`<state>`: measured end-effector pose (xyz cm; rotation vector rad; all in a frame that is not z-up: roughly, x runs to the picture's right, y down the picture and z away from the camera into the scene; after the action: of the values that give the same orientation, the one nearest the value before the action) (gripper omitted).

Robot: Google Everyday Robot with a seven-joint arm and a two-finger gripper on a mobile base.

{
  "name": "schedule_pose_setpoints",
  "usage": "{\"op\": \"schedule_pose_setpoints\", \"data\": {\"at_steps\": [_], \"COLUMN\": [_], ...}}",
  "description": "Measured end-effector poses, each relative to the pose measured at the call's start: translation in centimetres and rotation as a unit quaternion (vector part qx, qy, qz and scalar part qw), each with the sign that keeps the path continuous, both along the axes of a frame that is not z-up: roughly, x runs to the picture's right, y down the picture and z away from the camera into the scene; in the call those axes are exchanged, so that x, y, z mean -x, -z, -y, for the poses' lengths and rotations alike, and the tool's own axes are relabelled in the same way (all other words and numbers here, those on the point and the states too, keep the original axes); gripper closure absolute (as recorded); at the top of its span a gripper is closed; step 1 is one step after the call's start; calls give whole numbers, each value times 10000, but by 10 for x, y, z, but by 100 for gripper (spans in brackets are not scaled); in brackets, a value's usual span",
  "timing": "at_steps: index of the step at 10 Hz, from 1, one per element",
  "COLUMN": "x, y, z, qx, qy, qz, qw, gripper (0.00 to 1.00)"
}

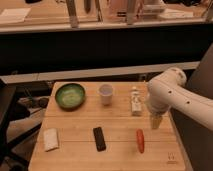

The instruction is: Push the eraser across the table

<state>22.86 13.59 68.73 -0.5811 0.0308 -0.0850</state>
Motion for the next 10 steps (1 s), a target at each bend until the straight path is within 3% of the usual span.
{"op": "schedule_pose_setpoints", "data": {"at_steps": [4,10], "x": [28,63], "y": [-9,-23], "z": [-26,-63], "qx": [71,183], "qy": [389,886], "qz": [253,576], "qw": [9989,9942], "gripper": [20,20]}}
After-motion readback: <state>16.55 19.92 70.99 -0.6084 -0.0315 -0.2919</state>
